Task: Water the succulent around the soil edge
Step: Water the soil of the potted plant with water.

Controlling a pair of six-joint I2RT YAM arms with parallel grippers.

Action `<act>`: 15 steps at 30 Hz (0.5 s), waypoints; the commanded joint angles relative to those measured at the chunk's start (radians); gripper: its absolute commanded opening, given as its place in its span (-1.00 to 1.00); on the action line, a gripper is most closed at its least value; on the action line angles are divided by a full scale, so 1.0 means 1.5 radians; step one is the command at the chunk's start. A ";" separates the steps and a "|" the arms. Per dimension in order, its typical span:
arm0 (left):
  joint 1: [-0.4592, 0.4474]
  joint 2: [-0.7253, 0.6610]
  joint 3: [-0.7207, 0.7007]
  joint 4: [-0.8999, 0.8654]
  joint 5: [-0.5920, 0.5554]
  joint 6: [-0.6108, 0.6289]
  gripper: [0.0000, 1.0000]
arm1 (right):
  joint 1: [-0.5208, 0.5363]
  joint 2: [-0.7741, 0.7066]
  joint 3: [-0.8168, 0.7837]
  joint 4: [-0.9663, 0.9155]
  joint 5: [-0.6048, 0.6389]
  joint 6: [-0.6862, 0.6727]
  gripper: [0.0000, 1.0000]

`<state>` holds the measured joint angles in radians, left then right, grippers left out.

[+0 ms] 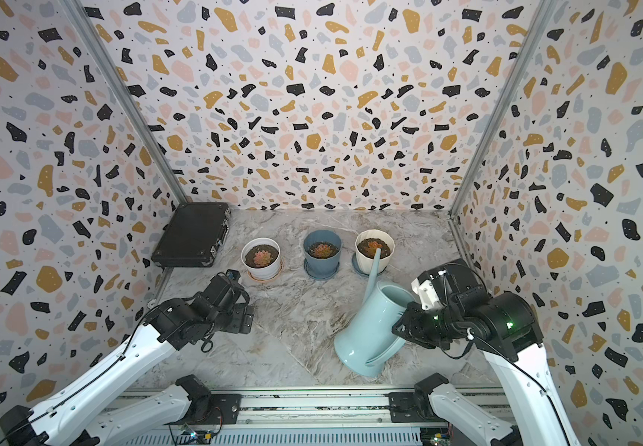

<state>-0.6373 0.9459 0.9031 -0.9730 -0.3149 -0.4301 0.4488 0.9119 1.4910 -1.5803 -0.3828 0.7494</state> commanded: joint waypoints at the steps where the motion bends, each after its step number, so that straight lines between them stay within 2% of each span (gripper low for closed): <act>1: -0.003 0.002 -0.010 0.014 0.000 0.005 0.99 | -0.002 -0.013 -0.002 -0.153 -0.020 0.013 -1.00; 15: -0.005 0.005 -0.010 0.015 0.006 0.007 0.99 | -0.002 0.002 -0.008 -0.150 -0.021 -0.004 -1.00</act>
<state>-0.6373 0.9497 0.8925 -0.9634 -0.3138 -0.4297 0.4488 0.9184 1.4742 -1.5803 -0.3916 0.7586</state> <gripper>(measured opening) 0.994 0.219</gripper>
